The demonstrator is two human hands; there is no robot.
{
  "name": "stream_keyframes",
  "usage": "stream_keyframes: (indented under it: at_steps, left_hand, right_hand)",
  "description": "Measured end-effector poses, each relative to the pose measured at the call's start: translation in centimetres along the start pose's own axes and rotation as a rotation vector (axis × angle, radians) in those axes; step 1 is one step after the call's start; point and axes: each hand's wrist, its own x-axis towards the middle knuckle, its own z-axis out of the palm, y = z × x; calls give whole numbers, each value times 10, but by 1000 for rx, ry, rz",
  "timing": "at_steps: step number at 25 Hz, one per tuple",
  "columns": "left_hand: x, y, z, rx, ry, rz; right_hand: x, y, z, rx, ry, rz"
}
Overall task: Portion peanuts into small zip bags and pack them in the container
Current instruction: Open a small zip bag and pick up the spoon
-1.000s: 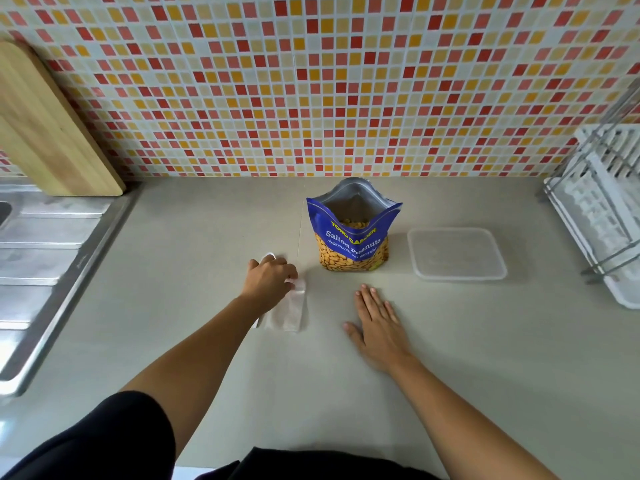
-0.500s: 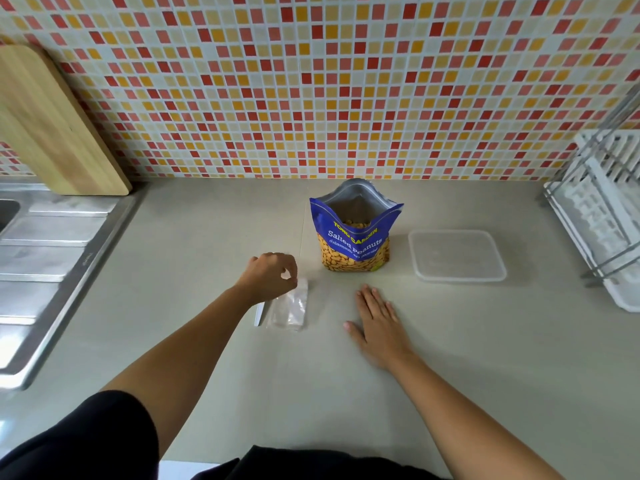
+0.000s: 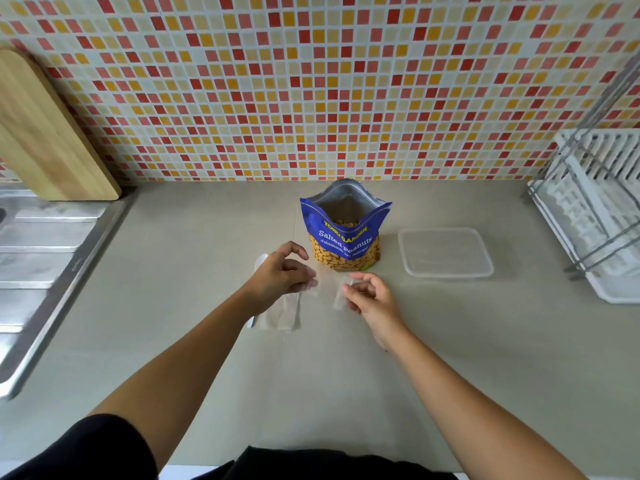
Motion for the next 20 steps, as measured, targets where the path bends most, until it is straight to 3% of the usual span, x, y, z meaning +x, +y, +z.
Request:
stream_keyframes:
  at_steps: [9,13,16,20]
  left_hand:
    - [-7,0,11,-93,-83,9]
    - [-6,-1,4,-41,-74,-14]
    - [-6,-6,3,242,-60,40]
    - [-4,-10,14,332,34,122]
  right_hand:
    - [-8,-5,-2,158,-119,270]
    - [-6,-8,-3,234,-25,206]
    - [-1,-15,-9,164,47,114]
    - [-2,-27,-16,304,0,80]
